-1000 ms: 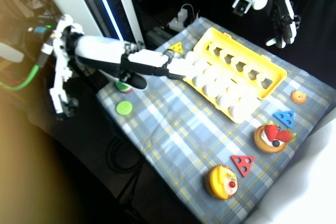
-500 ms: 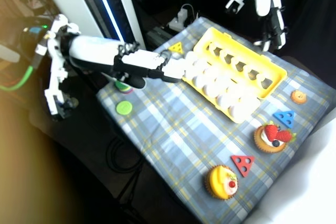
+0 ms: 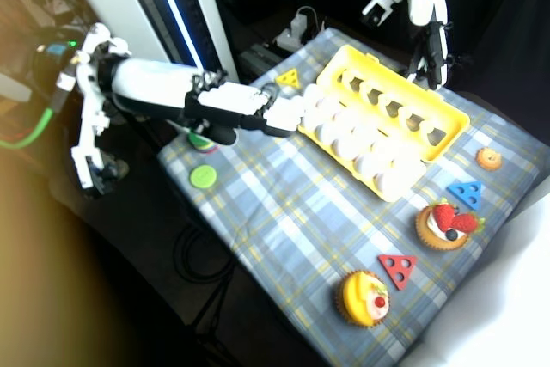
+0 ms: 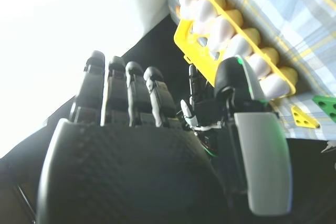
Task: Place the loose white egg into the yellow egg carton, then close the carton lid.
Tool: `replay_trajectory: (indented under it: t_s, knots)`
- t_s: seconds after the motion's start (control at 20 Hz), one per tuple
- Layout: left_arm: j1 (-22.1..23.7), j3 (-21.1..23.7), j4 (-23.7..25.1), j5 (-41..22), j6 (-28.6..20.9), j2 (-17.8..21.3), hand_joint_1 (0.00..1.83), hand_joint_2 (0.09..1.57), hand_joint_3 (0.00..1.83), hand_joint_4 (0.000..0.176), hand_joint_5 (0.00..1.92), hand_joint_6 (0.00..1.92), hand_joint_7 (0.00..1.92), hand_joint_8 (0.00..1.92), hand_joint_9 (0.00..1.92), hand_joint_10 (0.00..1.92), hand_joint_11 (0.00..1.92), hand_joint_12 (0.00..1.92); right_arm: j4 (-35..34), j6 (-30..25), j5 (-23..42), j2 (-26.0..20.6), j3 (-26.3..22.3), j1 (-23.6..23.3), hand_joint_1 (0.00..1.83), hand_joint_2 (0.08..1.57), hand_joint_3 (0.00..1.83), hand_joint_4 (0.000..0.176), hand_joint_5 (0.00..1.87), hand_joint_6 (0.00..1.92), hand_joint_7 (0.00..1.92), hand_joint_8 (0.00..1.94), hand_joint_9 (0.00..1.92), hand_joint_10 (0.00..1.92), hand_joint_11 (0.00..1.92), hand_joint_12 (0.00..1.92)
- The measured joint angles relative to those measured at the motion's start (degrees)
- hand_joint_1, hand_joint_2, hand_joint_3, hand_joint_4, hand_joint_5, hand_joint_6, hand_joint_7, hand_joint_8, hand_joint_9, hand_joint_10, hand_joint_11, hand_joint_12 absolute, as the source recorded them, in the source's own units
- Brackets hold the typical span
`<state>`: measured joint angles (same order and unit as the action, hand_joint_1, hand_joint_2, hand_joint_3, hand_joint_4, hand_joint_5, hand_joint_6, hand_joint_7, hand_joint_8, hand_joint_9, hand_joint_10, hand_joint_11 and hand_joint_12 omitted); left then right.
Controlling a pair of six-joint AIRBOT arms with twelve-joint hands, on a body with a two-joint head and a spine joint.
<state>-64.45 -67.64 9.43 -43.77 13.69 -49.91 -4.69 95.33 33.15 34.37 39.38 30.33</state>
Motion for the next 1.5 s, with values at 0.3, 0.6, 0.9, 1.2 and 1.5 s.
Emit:
replay_trajectory:
  t_s: [0.3,0.6,0.9,1.2,1.5]
  knots:
    - [1.36,-0.57,2.08,0.33,-1.51,-1.4,0.09,1.19,0.0,0.018,0.0,0.0,0.0,0.0,0.51,0.02,0.29,1.32,-0.13,0.0,-0.04,0.0,0.0,0.0,0.53,1.32,0.01,0.0,0.0,0.0,0.0,0.0,0.0,0.0,0.0,0.0]
    - [3.69,1.68,2.47,-4.13,0.22,0.98,0.05,1.23,0.01,0.0,0.0,0.0,0.0,0.0,0.51,0.01,0.17,1.34,-0.48,0.02,0.02,-0.15,0.0,0.13,0.53,1.32,0.01,0.0,0.0,0.0,0.0,0.0,0.0,0.0,0.0,0.0]
    - [9.03,4.09,7.1,-7.8,3.15,3.82,0.0,1.23,0.0,0.0,0.0,0.0,0.0,0.0,0.44,0.0,0.11,1.31,-0.76,0.0,-0.09,-0.31,0.0,0.13,0.52,1.34,0.01,0.0,0.0,0.0,0.0,0.0,0.0,0.0,0.0,0.0]
    - [20.22,2.16,20.92,-2.43,-0.33,-0.24,0.0,1.26,0.0,0.065,0.0,0.0,0.0,0.0,0.3,0.0,0.0,1.42,-1.09,0.02,0.02,-0.59,-0.11,0.13,0.53,1.35,0.01,0.0,0.0,0.0,0.0,0.0,0.0,0.0,0.0,0.0]
    - [22.18,0.87,24.98,2.69,-3.13,-1.79,0.0,1.29,0.0,0.007,0.0,0.0,0.0,0.0,0.25,0.01,0.0,1.51,-1.38,0.0,0.07,-1.14,-0.33,0.74,0.6,1.34,0.0,0.0,0.0,0.0,0.0,0.0,0.0,0.0,0.0,0.0]
